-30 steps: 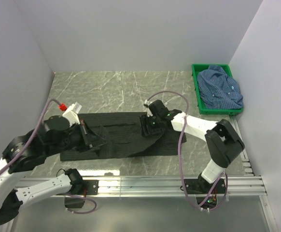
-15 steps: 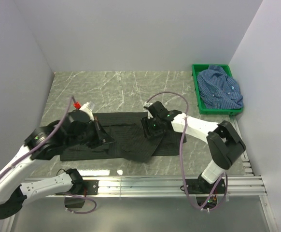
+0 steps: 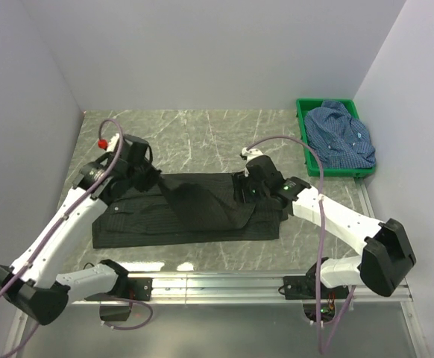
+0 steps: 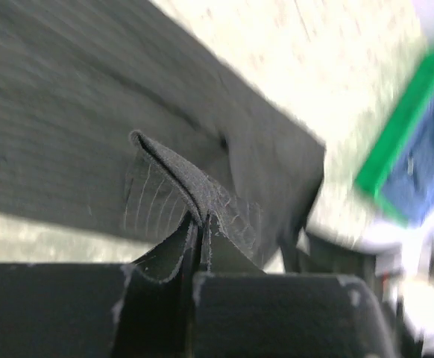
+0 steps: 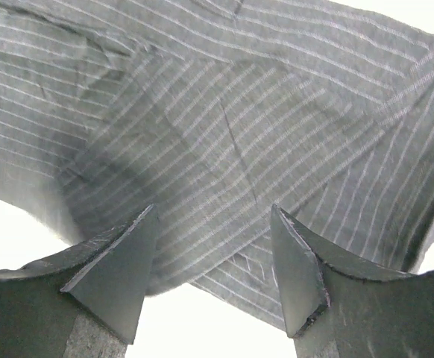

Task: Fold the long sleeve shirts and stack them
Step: Fold the shirt

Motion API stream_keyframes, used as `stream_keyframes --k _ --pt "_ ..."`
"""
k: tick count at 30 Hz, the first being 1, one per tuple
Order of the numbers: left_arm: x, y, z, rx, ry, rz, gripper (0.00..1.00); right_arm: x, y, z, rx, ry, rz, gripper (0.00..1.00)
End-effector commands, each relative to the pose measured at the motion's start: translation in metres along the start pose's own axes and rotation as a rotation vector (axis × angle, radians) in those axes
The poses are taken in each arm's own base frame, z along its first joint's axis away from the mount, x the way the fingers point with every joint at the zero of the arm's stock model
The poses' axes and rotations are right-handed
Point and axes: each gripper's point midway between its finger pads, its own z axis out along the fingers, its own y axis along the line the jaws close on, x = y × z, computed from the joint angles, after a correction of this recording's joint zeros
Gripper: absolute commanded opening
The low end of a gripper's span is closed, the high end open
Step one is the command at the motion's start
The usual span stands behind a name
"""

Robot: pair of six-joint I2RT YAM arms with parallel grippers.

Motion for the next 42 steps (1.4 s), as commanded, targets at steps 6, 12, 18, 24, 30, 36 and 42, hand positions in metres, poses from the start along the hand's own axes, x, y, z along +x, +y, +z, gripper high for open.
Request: stream_keyframes --k 6,12,18,24,30,36,42 --pt "-0.049 0.047 0.069 -0.140 -0.035 -0.176 0.04 -0.002 0.000 -0.018 -0.021 -0.066 0.033 0.69" --pt "-0.051 0.091 0.094 -0.221 -0.004 -0.345 0.04 0.002 0.003 -0.017 -0.044 -0.059 0.028 0.68" --pt "-0.044 0.116 0.092 -0.277 -0.009 -0.501 0.10 0.003 0.008 -0.013 -0.072 -0.057 0.035 0.69" --pt "-0.044 0.143 0.084 -0.324 -0.074 -0.675 0.19 0.009 0.016 -0.006 -0.098 -0.038 0.021 0.69" --pt "-0.057 0.168 0.074 -0.408 -0.136 -0.791 0.25 0.009 0.018 -0.006 -0.105 -0.045 0.018 0.69" --pt "-0.085 0.178 0.085 -0.428 -0.221 -0.637 0.47 0.012 0.025 -0.006 -0.143 -0.043 0.010 0.69" --pt "-0.075 0.178 0.098 -0.441 -0.106 -0.161 0.56 0.016 0.031 -0.009 -0.155 -0.046 -0.027 0.69"
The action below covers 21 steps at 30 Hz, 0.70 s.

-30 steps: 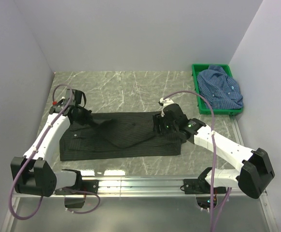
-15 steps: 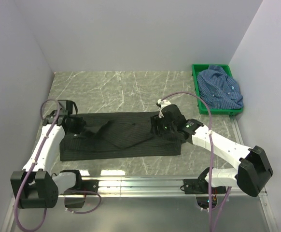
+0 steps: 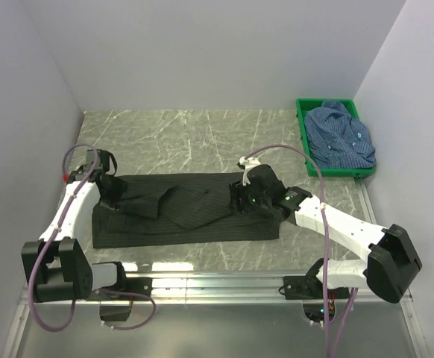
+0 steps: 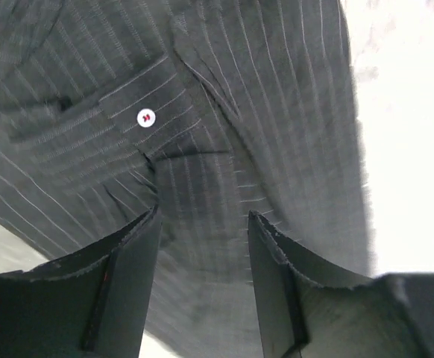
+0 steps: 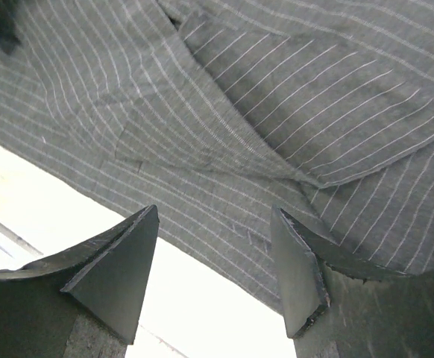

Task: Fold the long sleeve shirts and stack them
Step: Fold the shirt

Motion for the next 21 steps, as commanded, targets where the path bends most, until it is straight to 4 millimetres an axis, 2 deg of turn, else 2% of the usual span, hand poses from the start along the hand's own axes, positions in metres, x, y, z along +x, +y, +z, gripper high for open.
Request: stream_keyframes --k 1,2,3,4,6,8,9,12,16,19,20,21 --pt "0.001 -0.011 -0.007 0.074 -0.068 0.338 0.56 -0.006 0.010 -0.002 -0.031 -0.038 -0.028 0.69" --pt "0.010 -0.018 -0.018 0.133 -0.087 0.393 0.62 -0.005 0.011 -0.002 -0.034 -0.039 -0.030 0.69" --pt "0.029 -0.023 -0.025 0.170 -0.085 0.469 0.64 -0.007 0.012 -0.002 -0.033 -0.042 -0.031 0.69" --pt "0.034 -0.023 -0.032 0.194 -0.112 0.496 0.69 -0.007 0.011 -0.001 -0.027 -0.040 -0.031 0.69" --pt "0.055 -0.024 -0.039 0.227 -0.115 0.571 0.72 -0.006 0.013 -0.001 -0.029 -0.036 -0.033 0.69" --pt "0.061 -0.022 -0.039 0.223 -0.143 0.617 0.74 -0.004 0.012 0.000 -0.026 -0.032 -0.032 0.69" --pt "0.073 -0.019 -0.037 0.218 -0.133 0.650 0.74 -0.003 0.012 0.000 -0.025 -0.031 -0.032 0.69" --pt "0.090 -0.012 -0.025 0.171 -0.123 0.703 0.69 0.001 0.012 0.001 -0.026 -0.021 -0.027 0.69" --pt "0.111 -0.006 -0.005 0.090 -0.110 0.769 0.56 0.001 0.011 0.000 -0.023 -0.025 -0.017 0.69" --pt "0.118 -0.008 0.005 0.045 -0.140 0.800 0.49 0.002 0.010 0.000 -0.019 -0.023 -0.018 0.69" --pt "0.117 -0.005 0.006 0.015 -0.151 0.810 0.48 0.003 0.010 0.000 -0.018 -0.021 -0.018 0.69" --pt "0.112 -0.009 0.005 0.003 -0.195 0.804 0.46 0.004 0.009 0.000 -0.017 -0.016 -0.022 0.69"
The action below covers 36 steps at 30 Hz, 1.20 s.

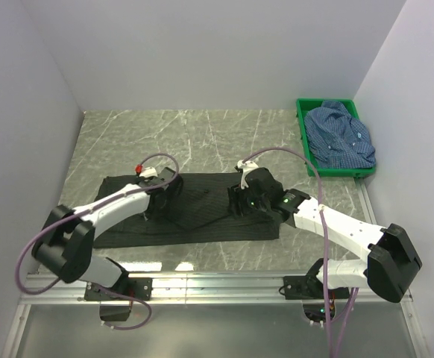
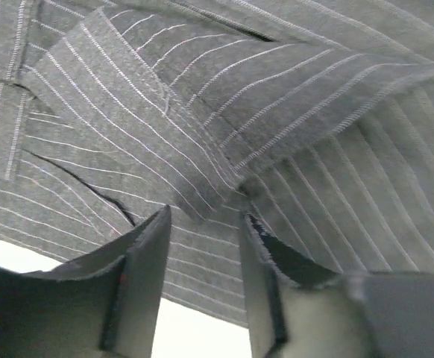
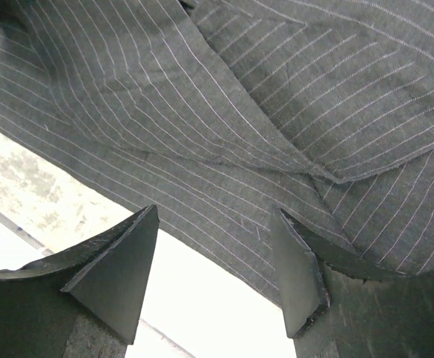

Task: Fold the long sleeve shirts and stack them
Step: Fold the shirt

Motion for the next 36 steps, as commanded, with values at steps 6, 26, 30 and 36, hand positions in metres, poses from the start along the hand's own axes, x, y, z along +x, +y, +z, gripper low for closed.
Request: stream_keyframes --k 6,26,30,36 --pt "-0.027 0.001 0.005 -0.147 -0.128 -0.001 0.32 -0.002 0.001 0.000 0.000 -0.027 -0.002 0.69" --pt "-0.067 0.010 -0.065 -0.212 -0.100 0.079 0.01 -0.003 0.003 0.000 -0.004 -0.034 -0.005 0.68" --pt "-0.057 0.014 -0.071 -0.204 -0.017 0.091 0.01 -0.005 0.003 -0.004 -0.009 -0.047 -0.009 0.68" --pt "-0.055 0.016 -0.100 -0.153 0.050 0.104 0.01 -0.005 0.003 -0.004 -0.011 -0.052 -0.009 0.68"
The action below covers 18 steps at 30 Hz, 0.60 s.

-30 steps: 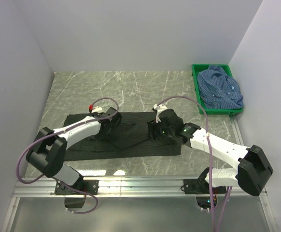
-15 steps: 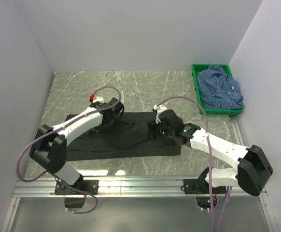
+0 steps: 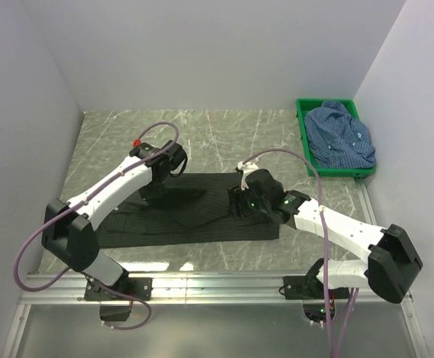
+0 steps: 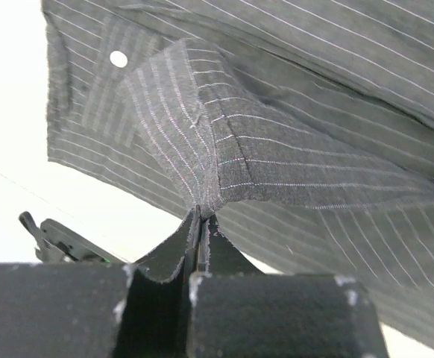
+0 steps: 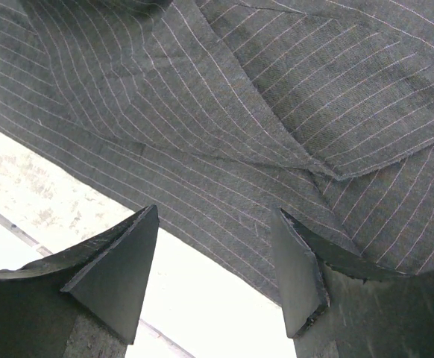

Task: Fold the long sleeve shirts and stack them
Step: Fold the shirt

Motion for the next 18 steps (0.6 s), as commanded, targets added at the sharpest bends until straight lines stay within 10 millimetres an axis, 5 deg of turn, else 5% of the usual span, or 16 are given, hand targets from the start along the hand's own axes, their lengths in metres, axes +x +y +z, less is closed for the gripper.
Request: stream_keyframes --k 1,4,10,14,18 --pt "0.001 0.010 -0.033 0.088 0.047 0.001 0.01 -0.011 0.004 -0.005 -0.014 -0.061 -0.005 0.68" --pt "0.004 0.011 -0.043 0.142 0.056 -0.004 0.02 -0.011 0.005 -0.005 -0.014 -0.061 -0.007 0.68" --pt "0.017 0.030 -0.019 0.058 0.092 -0.035 0.05 -0.012 0.005 -0.005 -0.016 -0.066 -0.009 0.68" --pt "0.000 0.044 0.010 0.015 0.086 -0.085 0.03 -0.010 0.004 -0.004 -0.016 -0.063 -0.012 0.68" --pt "-0.021 0.035 0.030 0.031 0.081 -0.090 0.04 -0.008 0.004 -0.004 -0.018 -0.066 -0.007 0.68"
